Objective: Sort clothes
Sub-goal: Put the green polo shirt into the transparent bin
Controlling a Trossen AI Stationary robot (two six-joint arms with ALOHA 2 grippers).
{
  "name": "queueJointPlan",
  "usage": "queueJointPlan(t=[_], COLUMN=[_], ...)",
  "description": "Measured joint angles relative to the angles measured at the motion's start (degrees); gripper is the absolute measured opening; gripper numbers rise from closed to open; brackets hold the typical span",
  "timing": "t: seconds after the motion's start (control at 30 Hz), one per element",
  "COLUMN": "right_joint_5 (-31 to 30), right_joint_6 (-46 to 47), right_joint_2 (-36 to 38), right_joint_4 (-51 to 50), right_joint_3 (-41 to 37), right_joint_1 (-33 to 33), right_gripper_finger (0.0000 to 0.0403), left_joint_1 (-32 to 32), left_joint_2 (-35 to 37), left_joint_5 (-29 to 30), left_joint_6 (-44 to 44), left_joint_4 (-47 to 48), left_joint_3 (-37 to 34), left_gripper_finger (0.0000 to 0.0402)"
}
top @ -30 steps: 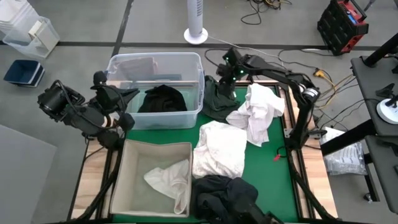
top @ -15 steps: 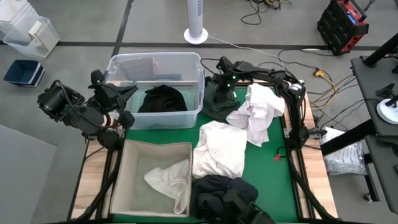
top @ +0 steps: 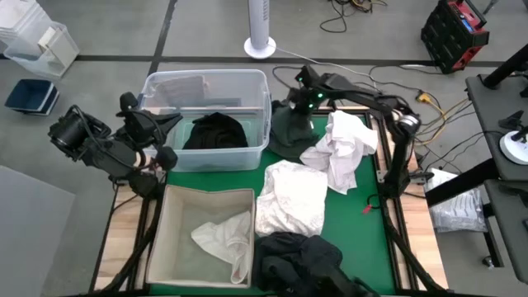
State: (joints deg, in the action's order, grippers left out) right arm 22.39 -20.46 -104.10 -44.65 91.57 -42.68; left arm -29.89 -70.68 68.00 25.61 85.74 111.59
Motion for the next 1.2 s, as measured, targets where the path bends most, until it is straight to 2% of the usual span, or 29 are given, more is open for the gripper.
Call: queueJointPlan(t=[0.33, 0.57, 0.77, 0.9, 1.07, 1.2], right_joint_5=[0.6, 6.6, 8.0, 8.3, 9.8, 9.6], right_joint_6=[7.5, 14.8, 19.5, 21.8, 24.2, 25.1], right_joint_2=[17.1, 26.6, 32.5, 34.8, 35.5, 35.3], right_joint_4=[1.2, 6.4, 13.4, 16.1, 21.1, 24.7], right_joint_3=[0.0, 0.0, 0.0, 0.0, 0.0, 0.4], right_joint_1=[0.4, 0.6, 2.3, 4.3, 8.5, 12.5], right_gripper_finger=[0.0009, 0.0009, 0.0009, 0.0009, 0.0009, 0.0009], left_joint_1=[0.0, 0.0, 1.4, 4.3, 11.2, 17.4], left_joint_2=[0.0, 0.0, 0.6, 0.6, -0.7, -2.3], left_joint_5=[-3.4, -11.7, -16.7, -18.9, -28.8, -32.7], left_joint_6=[-2.8, -19.6, -32.4, -34.0, -34.5, -34.0], left_joint_4=[-1.5, -17.3, -29.5, -31.0, -32.7, -36.0], left_joint_3=[0.0, 0.0, 0.0, 0.0, 0.0, 0.0], left_gripper_finger=[0.0, 0.0, 0.0, 0.0, 0.0, 0.0002])
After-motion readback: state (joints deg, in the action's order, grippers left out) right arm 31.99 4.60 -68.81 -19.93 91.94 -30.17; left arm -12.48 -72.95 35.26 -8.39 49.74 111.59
